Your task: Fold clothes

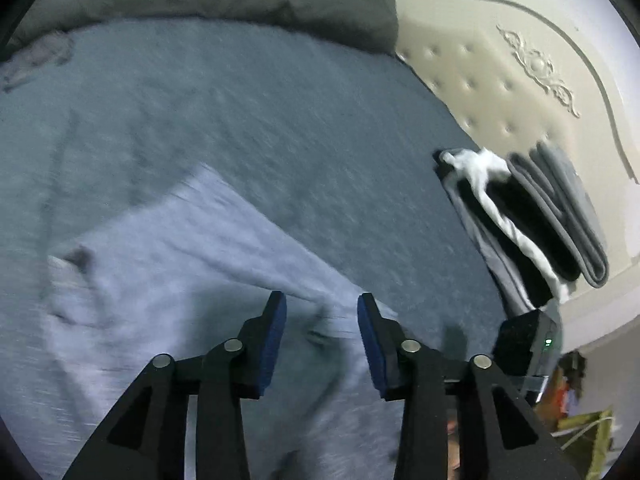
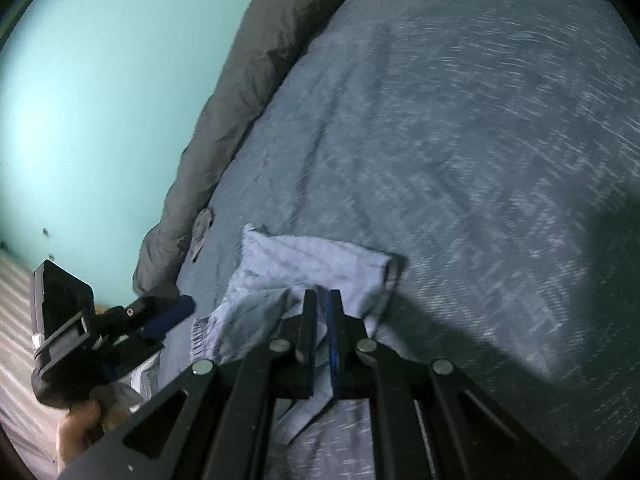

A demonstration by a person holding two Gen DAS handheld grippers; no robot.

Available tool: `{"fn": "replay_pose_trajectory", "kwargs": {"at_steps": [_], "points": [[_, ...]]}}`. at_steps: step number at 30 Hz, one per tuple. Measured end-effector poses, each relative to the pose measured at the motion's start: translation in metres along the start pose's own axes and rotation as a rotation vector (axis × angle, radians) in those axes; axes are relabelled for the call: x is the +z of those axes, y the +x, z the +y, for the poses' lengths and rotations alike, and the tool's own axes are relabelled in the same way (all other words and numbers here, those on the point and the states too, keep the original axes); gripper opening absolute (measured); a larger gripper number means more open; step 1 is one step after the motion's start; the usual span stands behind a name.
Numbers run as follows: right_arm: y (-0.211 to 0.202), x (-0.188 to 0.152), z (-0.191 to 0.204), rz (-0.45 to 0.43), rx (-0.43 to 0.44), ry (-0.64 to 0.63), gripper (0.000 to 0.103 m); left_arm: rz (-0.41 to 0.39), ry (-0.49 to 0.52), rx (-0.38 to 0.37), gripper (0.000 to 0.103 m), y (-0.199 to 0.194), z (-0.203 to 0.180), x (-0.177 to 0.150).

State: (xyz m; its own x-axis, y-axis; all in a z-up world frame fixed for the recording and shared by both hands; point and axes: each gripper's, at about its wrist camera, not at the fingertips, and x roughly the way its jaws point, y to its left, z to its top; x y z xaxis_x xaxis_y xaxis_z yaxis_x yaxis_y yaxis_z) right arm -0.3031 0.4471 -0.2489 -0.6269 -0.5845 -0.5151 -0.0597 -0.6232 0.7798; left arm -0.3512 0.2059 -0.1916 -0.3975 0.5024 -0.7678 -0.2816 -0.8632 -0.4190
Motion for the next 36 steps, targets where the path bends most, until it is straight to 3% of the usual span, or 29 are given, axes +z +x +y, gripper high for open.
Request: {"fn": "replay_pose_trajectory", "kwargs": {"at_steps": [4, 7, 11, 17, 24, 26, 28, 30, 36], "points": [[0.006, -0.003, 0.01, 0.015, 0.008, -0.034, 0.022, -0.02, 0.008, 0.124, 0.047, -0.026, 0.038, -0.003], [0.013, -0.004, 0.014, 0.027, 0.004, -0.051, 0.024, -0.012, 0.006, 0.172, 0.047, -0.034, 0.058, -0.012], [0.022, -0.006, 0.016, 0.046, -0.012, -0.064, 0.024, 0.005, -0.02, 0.17, 0.047, -0.036, 0.078, -0.026], [0.028, -0.007, 0.011, 0.061, -0.024, -0.07, 0.024, 0.061, 0.034, 0.16, 0.047, -0.016, 0.07, -0.039], [0.026, -0.008, 0.009, 0.066, -0.028, -0.076, 0.025, 0.07, 0.017, 0.144, 0.046, -0.006, 0.079, -0.045], [0.027, -0.007, 0.007, 0.062, -0.027, -0.066, 0.028, 0.074, 0.02, 0.138, 0.042, -0.005, 0.08, -0.045], [0.028, -0.006, 0.005, 0.054, -0.025, -0.054, 0.032, 0.071, 0.026, 0.133, 0.027, -0.005, 0.08, -0.046], [0.028, -0.005, 0.003, 0.052, -0.025, -0.044, 0.032, 0.068, 0.029, 0.127, 0.018, -0.005, 0.081, -0.046], [0.034, -0.005, 0.009, 0.07, -0.056, -0.095, 0.032, 0.059, 0.06, 0.113, 0.008, -0.007, 0.076, -0.043]]}}
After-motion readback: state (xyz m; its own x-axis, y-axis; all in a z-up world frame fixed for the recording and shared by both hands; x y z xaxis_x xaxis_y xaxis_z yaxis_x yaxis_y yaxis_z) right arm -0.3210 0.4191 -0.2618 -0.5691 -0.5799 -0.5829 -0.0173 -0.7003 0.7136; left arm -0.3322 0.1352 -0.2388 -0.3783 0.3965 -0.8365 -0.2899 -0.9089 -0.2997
